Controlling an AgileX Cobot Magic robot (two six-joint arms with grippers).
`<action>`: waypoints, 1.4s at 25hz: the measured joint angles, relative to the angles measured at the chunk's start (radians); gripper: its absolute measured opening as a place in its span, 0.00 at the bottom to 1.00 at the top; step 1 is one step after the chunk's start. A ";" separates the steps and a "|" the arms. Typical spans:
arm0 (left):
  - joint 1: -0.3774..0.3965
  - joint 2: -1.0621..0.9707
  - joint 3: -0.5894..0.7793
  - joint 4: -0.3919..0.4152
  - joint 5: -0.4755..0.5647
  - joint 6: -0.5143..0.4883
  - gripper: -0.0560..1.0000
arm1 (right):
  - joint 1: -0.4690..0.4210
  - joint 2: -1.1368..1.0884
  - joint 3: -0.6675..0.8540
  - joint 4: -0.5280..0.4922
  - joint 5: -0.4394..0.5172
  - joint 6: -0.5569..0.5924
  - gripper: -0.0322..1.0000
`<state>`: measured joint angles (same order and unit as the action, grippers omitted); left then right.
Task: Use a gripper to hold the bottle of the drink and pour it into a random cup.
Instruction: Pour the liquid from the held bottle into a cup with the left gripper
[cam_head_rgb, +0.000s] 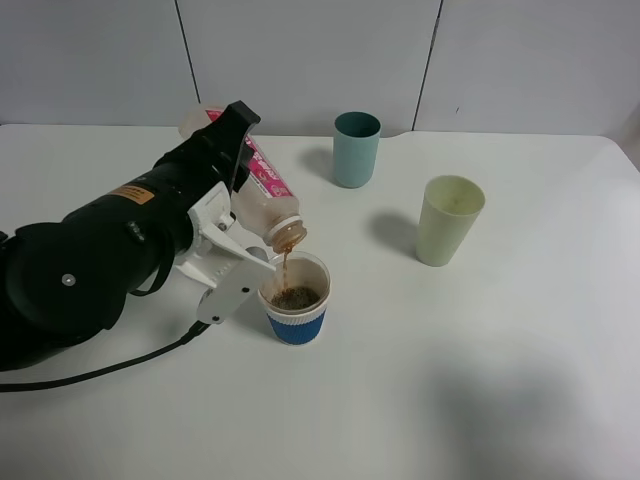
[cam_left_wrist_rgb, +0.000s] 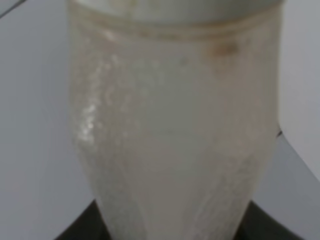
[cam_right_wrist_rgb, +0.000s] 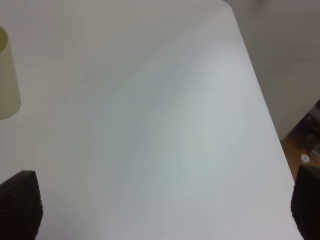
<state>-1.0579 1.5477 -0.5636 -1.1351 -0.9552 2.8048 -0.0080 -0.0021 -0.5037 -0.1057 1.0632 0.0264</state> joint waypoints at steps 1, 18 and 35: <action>0.000 0.000 0.005 0.009 0.000 0.000 0.34 | 0.000 0.000 0.000 0.000 0.000 0.000 0.99; 0.000 0.000 0.008 0.184 0.009 0.000 0.34 | 0.000 0.000 0.000 0.000 0.000 0.004 0.99; 0.000 0.000 0.008 0.258 0.009 -0.037 0.34 | 0.000 0.000 0.000 0.000 0.000 0.005 0.99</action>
<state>-1.0579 1.5477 -0.5557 -0.8768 -0.9466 2.7675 -0.0080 -0.0021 -0.5037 -0.1057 1.0632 0.0315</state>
